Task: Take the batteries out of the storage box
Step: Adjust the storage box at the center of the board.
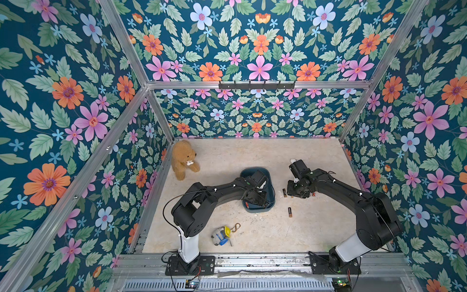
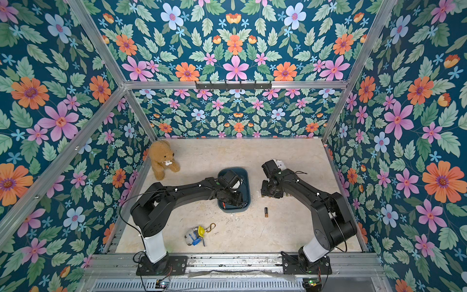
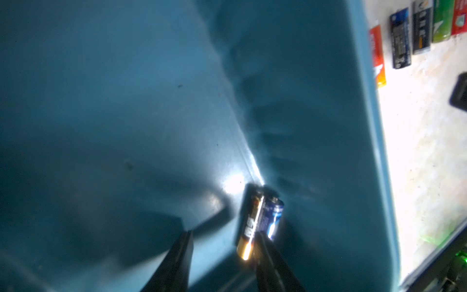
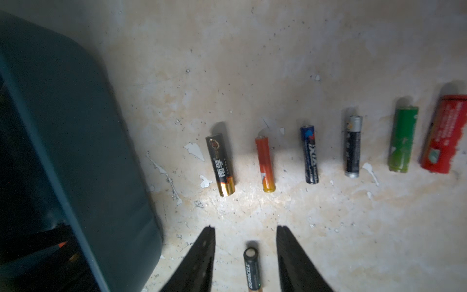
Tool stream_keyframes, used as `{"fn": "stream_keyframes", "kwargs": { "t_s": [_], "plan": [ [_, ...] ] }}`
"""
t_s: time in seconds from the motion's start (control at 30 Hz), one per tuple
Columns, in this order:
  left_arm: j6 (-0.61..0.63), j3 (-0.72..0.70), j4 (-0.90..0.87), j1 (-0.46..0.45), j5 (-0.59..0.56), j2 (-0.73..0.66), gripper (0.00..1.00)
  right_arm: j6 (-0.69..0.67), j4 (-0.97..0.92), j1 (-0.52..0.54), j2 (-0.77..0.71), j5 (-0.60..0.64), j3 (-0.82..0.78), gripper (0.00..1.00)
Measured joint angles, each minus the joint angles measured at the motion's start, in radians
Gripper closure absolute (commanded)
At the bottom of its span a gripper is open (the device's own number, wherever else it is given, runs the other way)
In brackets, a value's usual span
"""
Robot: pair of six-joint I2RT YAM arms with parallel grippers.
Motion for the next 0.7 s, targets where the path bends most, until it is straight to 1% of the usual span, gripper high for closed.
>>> {"fn": "stream_keyframes", "kwargs": {
  "t_s": [0.13,0.27,0.33,0.47,0.53,0.63,0.7],
  "plan": [
    [0.007,0.035,-0.035,-0.001,-0.022,0.003,0.54,0.000,-0.002,0.000,0.000,0.000,-0.002,0.54],
    [0.024,0.140,-0.104,0.014,-0.079,-0.004,0.54,0.000,-0.003,-0.002,0.000,0.001,0.011,0.54],
    [0.028,0.210,-0.138,0.034,-0.115,-0.004,0.53,0.000,-0.003,-0.002,0.000,0.002,0.021,0.52],
    [0.051,0.303,-0.227,0.077,-0.177,-0.011,0.49,0.000,-0.005,-0.002,-0.004,0.007,0.030,0.45],
    [0.054,0.346,-0.282,0.104,-0.215,-0.016,0.48,-0.002,-0.006,-0.002,-0.008,0.009,0.034,0.43],
    [0.059,0.366,-0.340,0.154,-0.254,-0.029,0.46,-0.005,-0.010,-0.002,-0.010,0.011,0.040,0.42],
    [0.059,0.345,-0.370,0.188,-0.274,-0.046,0.45,-0.007,-0.010,-0.002,-0.014,0.012,0.043,0.42]
  ]
}}
